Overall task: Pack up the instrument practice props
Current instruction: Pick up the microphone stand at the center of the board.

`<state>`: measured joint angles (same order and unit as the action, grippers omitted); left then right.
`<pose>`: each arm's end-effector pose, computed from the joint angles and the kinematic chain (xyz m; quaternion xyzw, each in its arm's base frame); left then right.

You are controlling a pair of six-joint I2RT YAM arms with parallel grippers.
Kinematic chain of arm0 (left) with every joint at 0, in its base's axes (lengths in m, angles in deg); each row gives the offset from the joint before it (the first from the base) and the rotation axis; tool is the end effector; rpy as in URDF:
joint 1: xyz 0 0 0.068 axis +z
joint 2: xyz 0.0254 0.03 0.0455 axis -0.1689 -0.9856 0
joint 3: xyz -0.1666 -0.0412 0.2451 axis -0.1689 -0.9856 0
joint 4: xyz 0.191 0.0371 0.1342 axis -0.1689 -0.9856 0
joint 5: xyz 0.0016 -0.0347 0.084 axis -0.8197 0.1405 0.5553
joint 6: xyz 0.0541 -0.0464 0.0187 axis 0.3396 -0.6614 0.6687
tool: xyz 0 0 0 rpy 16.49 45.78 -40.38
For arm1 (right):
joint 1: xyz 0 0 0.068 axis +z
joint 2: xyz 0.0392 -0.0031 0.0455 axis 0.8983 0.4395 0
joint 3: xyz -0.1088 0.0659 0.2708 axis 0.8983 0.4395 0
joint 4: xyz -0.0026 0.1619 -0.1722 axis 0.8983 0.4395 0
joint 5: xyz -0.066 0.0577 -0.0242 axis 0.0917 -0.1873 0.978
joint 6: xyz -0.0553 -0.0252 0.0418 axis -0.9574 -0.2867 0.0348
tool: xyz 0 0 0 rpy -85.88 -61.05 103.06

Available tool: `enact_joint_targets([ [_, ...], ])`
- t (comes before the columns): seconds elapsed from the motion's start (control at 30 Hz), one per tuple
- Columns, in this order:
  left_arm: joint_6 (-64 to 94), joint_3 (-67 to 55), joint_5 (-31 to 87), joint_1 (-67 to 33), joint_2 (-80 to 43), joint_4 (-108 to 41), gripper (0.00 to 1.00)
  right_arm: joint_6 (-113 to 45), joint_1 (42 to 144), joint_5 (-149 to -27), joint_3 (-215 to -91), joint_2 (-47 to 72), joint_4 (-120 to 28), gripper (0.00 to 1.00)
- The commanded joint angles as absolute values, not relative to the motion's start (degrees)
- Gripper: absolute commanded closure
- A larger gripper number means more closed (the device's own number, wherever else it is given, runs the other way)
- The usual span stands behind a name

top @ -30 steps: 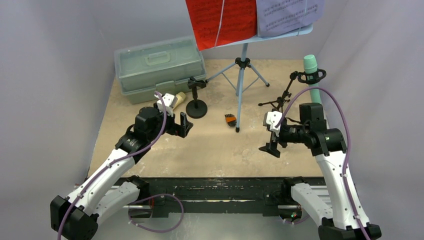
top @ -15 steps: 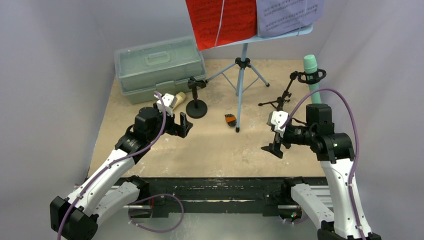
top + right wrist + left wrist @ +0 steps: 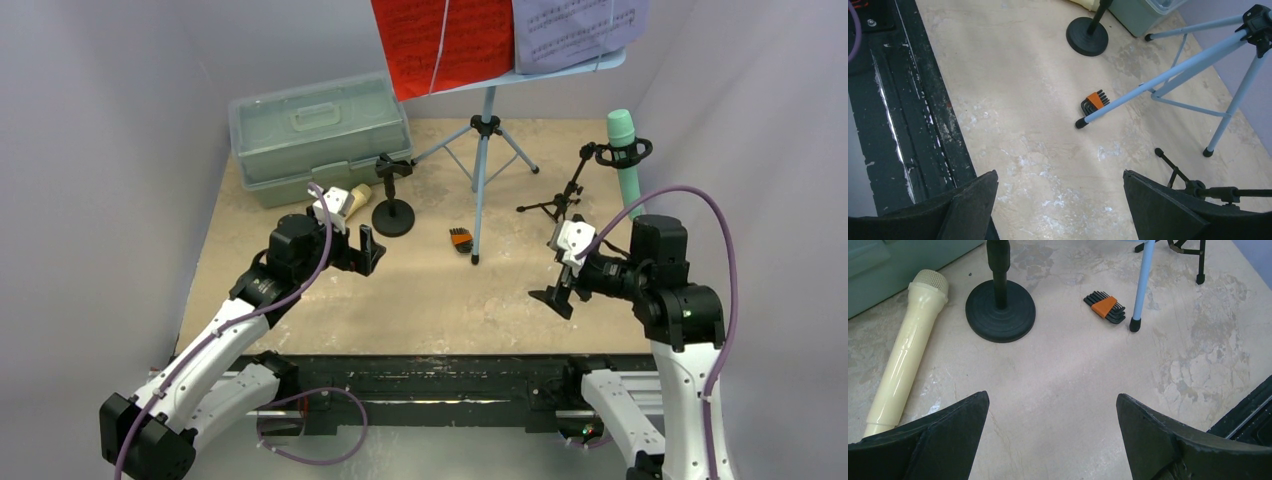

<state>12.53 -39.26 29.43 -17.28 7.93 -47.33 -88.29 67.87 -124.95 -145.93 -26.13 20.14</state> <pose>0.1574 -0.0887 0.3031 0.1299 0.8198 -0.2411 0.5029 0.0606 0.0475 0.3838 -0.5083 0.6864 0.1743 0.4900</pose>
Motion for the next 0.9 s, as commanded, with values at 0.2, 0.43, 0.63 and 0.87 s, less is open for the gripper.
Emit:
enact_joint_targets([
  [0.2, 13.41, -39.04, 29.8, -16.9, 9.15, -46.62, 0.01, -82.63, 65.2, -123.94, -149.58, -27.11, 17.88, 0.01],
  [0.43, 13.41, -39.04, 29.8, -16.9, 9.24, -46.74, 0.01, -81.2, 64.11, -123.98, -150.84, -27.42, 17.17, 0.01],
  [0.63, 13.45, -39.02, 29.88, -16.9, 9.32, -46.69, 0.01, -79.87, 64.11, -123.48, -151.59, -27.53, 16.28, 0.01],
  [0.87, 13.5, -38.96, 29.98, -16.9, 9.33, -46.69, 0.01, -78.42, 62.62, -121.17, -152.06, -27.38, 14.66, 0.01],
])
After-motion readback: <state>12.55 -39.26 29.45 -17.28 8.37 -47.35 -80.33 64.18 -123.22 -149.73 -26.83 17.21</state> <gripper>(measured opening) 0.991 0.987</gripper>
